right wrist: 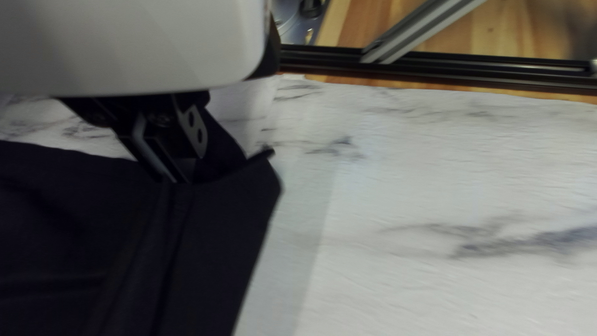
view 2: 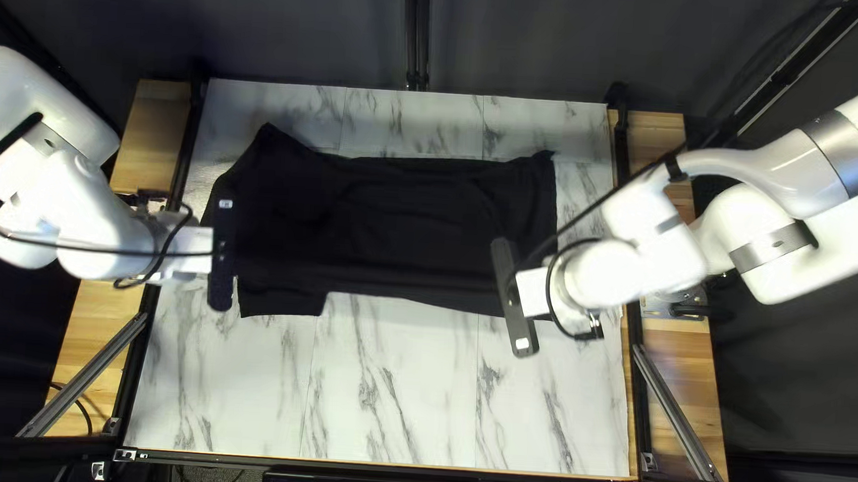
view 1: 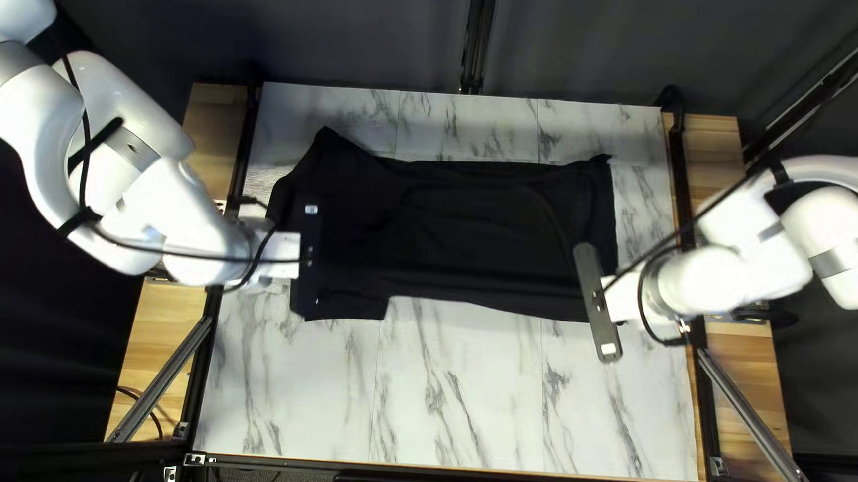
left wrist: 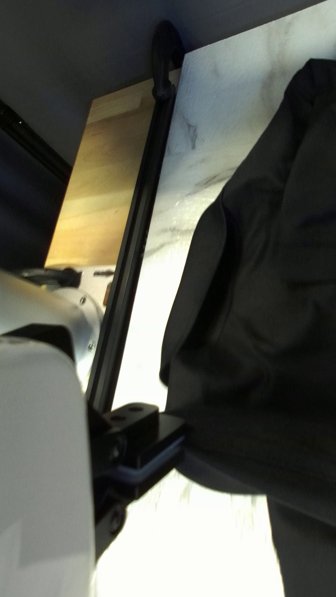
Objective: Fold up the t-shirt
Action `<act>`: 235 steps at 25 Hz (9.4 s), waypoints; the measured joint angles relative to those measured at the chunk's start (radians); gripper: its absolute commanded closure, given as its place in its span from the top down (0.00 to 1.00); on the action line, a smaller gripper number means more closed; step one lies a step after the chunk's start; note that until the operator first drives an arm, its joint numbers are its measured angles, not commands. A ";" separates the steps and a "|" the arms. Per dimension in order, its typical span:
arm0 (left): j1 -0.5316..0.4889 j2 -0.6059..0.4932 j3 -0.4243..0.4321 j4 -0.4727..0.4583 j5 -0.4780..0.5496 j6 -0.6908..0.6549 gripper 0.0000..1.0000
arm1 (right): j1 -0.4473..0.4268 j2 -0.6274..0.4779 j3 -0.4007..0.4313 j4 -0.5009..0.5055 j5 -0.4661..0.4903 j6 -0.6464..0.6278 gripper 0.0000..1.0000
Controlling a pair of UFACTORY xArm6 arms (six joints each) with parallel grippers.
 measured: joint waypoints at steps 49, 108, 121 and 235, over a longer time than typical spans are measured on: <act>0.166 -0.056 0.079 -0.030 -0.129 0.159 1.00 | -0.111 -0.053 0.082 0.054 -0.094 -0.132 1.00; 0.195 0.072 0.111 -0.033 -0.279 0.199 1.00 | -0.004 0.000 0.007 0.014 -0.071 -0.008 1.00; 0.182 0.008 0.055 -0.023 -0.248 0.249 1.00 | -0.074 -0.084 -0.023 0.048 -0.019 -0.154 1.00; 1.268 0.636 -0.226 -0.327 -0.581 1.625 0.00 | -1.012 0.301 -0.056 0.280 -0.359 -1.272 1.00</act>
